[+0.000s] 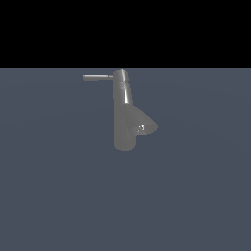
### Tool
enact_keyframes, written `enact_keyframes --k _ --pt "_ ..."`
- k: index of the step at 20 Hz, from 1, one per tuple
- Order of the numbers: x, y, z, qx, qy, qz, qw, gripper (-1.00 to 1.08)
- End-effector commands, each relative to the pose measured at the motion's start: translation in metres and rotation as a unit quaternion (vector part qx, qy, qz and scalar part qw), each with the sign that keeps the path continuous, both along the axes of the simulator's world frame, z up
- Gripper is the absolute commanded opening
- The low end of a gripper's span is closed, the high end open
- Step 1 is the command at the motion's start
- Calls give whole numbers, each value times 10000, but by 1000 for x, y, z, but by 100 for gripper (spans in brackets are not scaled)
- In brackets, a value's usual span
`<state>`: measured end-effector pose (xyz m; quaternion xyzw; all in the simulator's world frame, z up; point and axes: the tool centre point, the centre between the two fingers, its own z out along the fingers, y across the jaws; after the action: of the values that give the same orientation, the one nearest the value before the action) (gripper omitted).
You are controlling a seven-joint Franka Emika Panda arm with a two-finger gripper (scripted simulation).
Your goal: Turn on the faucet by rotating a designated handle.
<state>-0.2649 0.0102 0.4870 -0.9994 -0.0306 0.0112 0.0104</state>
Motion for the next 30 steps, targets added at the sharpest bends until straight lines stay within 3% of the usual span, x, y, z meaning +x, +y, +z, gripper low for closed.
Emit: enact_keyframes --k 1,18,30 --pt "0 0 0 0 0 0 10000 -100" --pt "5 13 -2 -18 99 38 9999 -100" --pt "41 17 -5 0 133 -613 9980 -100"
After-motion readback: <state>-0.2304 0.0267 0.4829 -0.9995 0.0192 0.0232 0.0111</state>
